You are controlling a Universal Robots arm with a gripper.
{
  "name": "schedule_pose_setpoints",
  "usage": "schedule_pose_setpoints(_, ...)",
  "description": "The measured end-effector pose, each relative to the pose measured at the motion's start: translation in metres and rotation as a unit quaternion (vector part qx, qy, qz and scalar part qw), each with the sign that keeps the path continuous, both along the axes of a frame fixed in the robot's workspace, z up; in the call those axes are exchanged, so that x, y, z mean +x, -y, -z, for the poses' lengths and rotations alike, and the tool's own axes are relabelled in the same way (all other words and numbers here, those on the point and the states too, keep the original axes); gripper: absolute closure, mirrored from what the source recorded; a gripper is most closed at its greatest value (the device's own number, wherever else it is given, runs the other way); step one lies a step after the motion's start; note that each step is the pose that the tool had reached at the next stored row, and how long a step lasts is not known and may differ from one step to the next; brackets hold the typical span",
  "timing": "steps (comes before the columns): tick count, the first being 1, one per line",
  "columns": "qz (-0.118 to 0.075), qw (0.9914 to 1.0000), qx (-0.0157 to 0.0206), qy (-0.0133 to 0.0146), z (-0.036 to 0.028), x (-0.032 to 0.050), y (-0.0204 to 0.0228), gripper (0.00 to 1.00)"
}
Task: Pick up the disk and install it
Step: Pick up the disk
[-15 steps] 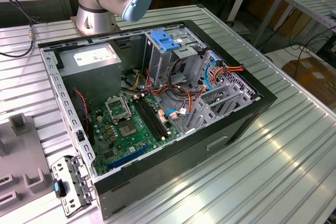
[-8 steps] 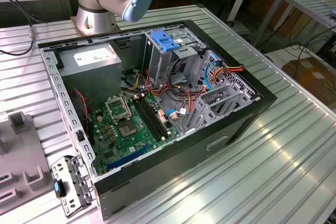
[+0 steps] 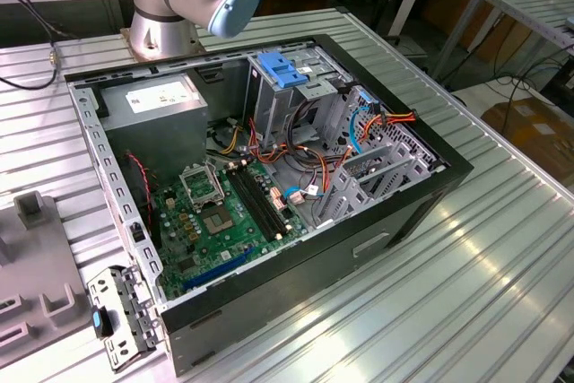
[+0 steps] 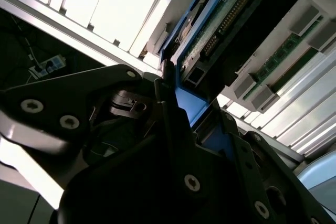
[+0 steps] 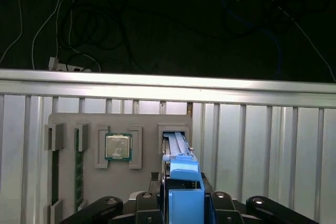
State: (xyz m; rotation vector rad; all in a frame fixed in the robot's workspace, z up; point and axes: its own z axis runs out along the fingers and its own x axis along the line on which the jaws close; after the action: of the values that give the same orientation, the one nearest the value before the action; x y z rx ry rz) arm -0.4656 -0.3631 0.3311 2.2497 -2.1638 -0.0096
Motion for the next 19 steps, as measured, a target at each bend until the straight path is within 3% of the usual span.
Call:
schedule_pose_setpoints(8, 0.0, 0.99999, -0.0038, 0.0, -0.0203, 0.0, 0.0, 0.63)
schedule_pose_setpoints(19, 0.0, 0.99999, -0.0038, 0.0, -0.0232, 0.0, 0.0, 0.63)
